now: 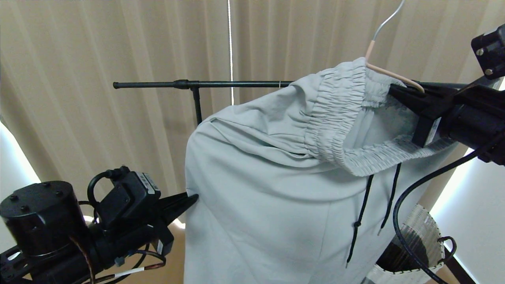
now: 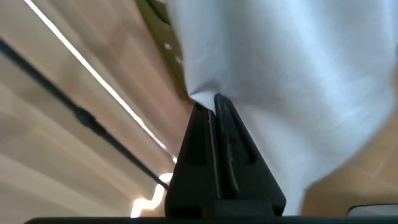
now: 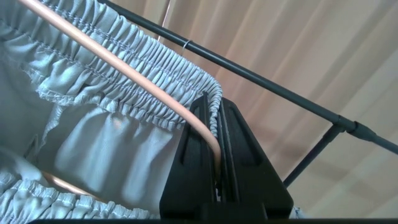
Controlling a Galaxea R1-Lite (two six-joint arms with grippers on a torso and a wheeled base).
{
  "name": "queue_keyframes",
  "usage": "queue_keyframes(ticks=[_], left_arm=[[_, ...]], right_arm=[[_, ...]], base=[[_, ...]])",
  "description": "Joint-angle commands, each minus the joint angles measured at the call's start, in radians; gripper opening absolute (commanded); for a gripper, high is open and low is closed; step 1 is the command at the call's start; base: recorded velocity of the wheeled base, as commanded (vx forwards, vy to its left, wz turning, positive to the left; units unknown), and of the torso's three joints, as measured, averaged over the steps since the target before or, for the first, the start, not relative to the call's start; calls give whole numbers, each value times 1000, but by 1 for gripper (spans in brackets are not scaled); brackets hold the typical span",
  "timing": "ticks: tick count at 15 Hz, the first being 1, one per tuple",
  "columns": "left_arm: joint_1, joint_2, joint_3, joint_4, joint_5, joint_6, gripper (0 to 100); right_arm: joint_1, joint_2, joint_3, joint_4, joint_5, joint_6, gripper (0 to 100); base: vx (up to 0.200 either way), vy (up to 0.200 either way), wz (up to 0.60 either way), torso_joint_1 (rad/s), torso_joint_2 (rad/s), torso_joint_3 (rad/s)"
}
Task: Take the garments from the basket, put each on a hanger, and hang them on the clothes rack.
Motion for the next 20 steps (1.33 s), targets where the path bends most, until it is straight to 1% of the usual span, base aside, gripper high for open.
queue_keyframes(ticks=[1,2,6,9,14,15,16,17,20], left_arm=[[139,38,9,-3,1,124,0],[187,51,18,-17,1,176,0],[264,101,54,-92,1,210,0],[317,127,54,-114,2,279,0],[319,127,51,-115,4,285,0],[319,126,51,-115,2,282,100],[319,124,54,-123,1,276,100],[320,124,83,-181,-1,259,100],[320,130,186,-397,-1,210,100]], right_arm=[[-1,2,-2,0,-3,-2,0],[-1,3,-4,0,-6,-2,0],[-6,5,-10,1,-10,-2,0],[-21,5,-10,1,-10,-2,0],[-22,5,-5,3,-10,-2,0],[-27,6,-4,5,-12,-2,0],[-55,6,-1,14,-13,-2,0],[-107,5,1,40,-13,-3,0],[-236,-11,8,109,-15,-3,0]], base=[[0,0,0,0,0,0],[0,0,0,0,0,0],[0,0,0,0,0,0],[0,0,0,0,0,0],[0,0,0,0,0,0],[0,0,0,0,0,0],[0,0,0,0,0,0],[0,0,0,0,0,0],[0,0,0,0,0,0]])
